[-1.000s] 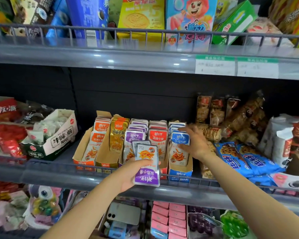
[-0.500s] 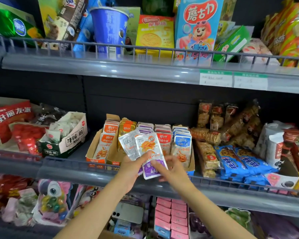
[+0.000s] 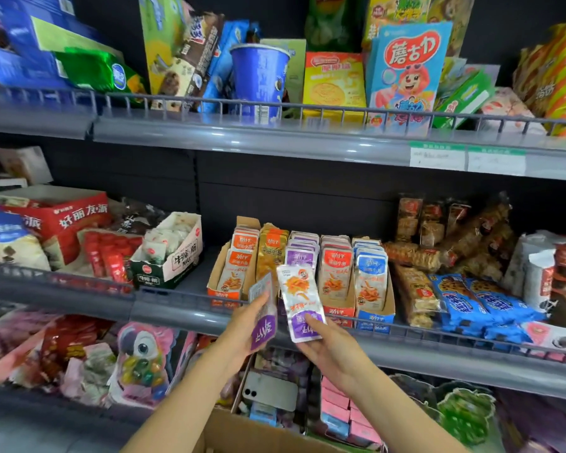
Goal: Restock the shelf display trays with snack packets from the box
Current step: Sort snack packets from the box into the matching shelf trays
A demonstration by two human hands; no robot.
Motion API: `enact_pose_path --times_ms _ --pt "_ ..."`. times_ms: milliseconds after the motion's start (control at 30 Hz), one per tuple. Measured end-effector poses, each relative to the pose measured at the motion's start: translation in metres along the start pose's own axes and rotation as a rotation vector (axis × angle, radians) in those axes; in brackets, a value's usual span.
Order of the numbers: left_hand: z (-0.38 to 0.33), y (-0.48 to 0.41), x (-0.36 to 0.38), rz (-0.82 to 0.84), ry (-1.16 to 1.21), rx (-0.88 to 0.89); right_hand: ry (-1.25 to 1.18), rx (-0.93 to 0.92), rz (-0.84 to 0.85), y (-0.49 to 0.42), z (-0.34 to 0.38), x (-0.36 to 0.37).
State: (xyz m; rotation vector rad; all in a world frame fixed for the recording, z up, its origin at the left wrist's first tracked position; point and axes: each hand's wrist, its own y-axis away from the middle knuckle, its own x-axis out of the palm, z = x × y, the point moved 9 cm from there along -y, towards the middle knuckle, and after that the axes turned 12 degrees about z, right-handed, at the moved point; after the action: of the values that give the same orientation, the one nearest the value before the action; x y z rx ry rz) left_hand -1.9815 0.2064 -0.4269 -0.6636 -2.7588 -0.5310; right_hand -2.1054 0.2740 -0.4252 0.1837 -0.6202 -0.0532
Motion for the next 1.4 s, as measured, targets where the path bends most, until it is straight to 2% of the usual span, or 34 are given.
enact_pose_path --times_ms 67,200,300,400,467,533,633,767,833,933,1067,1133,1267,1400 --pt "0.001 0.004 0.002 0.04 0.006 -0.005 0.016 0.005 0.027 -0.001 -0.01 0.012" --pt "-0.007 0.012 -0.002 0.104 0.14 0.117 0.055 -0.015 0.043 -0.001 -0.02 0.03" --pt "-0.006 0.016 -0.002 0.172 0.129 0.112 0.25 -0.028 0.053 0.001 -0.025 0.039" --pt "-0.002 0.018 -0.006 0.152 0.132 0.101 0.48 -0.07 0.058 0.002 -0.026 0.049" --pt "-0.003 0.021 -0.009 0.129 0.139 0.119 0.539 -0.099 0.045 0.003 -0.025 0.052" --pt "-0.004 0.019 -0.01 0.128 0.135 0.152 0.47 -0.089 0.012 0.004 -0.026 0.05" --pt "-0.005 0.024 -0.007 0.11 0.064 0.16 0.241 0.012 0.08 0.004 -0.038 0.055" --pt "-0.001 0.026 0.006 0.219 -0.067 0.157 0.016 -0.003 0.099 0.002 -0.027 0.054" --pt "-0.008 0.027 0.004 0.228 -0.084 0.189 0.041 -0.019 0.105 0.002 -0.016 0.05" --pt "-0.026 0.022 -0.016 0.138 -0.026 0.216 0.173 -0.013 0.095 0.003 -0.001 0.04" --pt "-0.041 0.022 -0.033 0.099 -0.155 0.228 0.239 -0.076 0.005 0.005 0.02 0.025" --pt "-0.041 0.023 -0.025 0.16 -0.086 0.235 0.195 -0.112 -0.027 0.003 0.022 0.023" --pt "-0.033 0.02 -0.009 0.239 0.098 0.224 0.023 -0.014 0.018 -0.006 0.009 0.025" --pt "-0.025 0.014 -0.006 0.243 0.222 0.212 -0.009 -0.046 -0.041 -0.013 0.021 0.013"
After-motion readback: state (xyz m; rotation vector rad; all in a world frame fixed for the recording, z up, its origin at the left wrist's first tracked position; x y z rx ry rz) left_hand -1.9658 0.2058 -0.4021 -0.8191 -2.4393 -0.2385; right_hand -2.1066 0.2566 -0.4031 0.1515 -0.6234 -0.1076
